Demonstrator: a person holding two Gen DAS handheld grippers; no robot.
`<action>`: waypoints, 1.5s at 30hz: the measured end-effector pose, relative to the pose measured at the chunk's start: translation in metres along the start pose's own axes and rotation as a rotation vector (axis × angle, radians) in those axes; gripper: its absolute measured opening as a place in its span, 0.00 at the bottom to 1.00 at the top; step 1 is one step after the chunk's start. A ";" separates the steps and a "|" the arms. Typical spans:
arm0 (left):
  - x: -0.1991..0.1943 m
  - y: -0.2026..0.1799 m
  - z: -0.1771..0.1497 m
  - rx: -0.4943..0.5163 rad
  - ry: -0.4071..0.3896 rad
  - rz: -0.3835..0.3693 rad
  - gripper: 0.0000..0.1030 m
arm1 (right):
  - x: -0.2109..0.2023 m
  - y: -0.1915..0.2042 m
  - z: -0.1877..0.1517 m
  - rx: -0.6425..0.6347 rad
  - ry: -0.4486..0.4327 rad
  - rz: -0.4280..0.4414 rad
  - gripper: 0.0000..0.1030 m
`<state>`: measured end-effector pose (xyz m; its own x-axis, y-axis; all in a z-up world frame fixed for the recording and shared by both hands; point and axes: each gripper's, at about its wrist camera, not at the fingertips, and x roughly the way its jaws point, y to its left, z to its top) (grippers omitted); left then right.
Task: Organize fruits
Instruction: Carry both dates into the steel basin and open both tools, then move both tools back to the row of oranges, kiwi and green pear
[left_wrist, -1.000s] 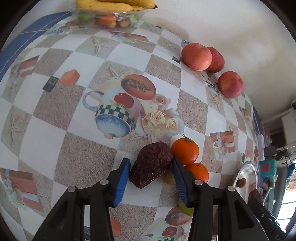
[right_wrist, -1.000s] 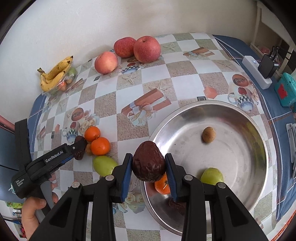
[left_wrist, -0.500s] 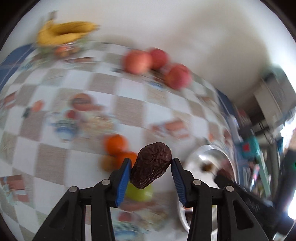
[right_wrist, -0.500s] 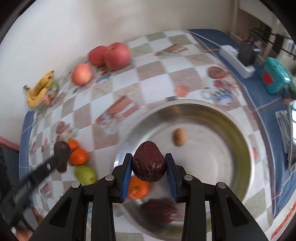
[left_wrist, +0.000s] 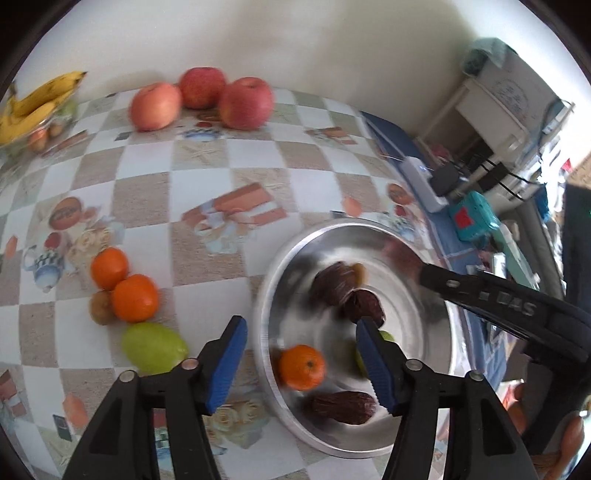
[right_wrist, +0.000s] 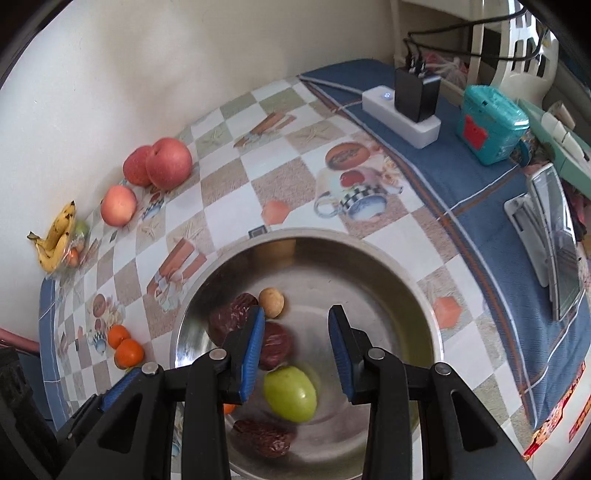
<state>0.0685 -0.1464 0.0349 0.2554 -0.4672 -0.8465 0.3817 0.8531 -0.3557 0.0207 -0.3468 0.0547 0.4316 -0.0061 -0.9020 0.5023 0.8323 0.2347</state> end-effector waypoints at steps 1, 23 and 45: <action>-0.001 0.005 0.001 -0.014 0.000 0.021 0.67 | -0.002 0.001 0.000 -0.005 -0.011 0.001 0.36; -0.047 0.142 -0.009 -0.405 -0.117 0.388 1.00 | 0.026 0.040 -0.019 -0.109 0.062 0.100 0.83; -0.058 0.160 -0.029 -0.445 -0.100 0.398 1.00 | 0.025 0.087 -0.035 -0.221 0.071 0.291 0.87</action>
<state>0.0887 0.0233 0.0152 0.3928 -0.0929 -0.9149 -0.1634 0.9720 -0.1688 0.0488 -0.2554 0.0399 0.4759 0.2806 -0.8335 0.1889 0.8930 0.4085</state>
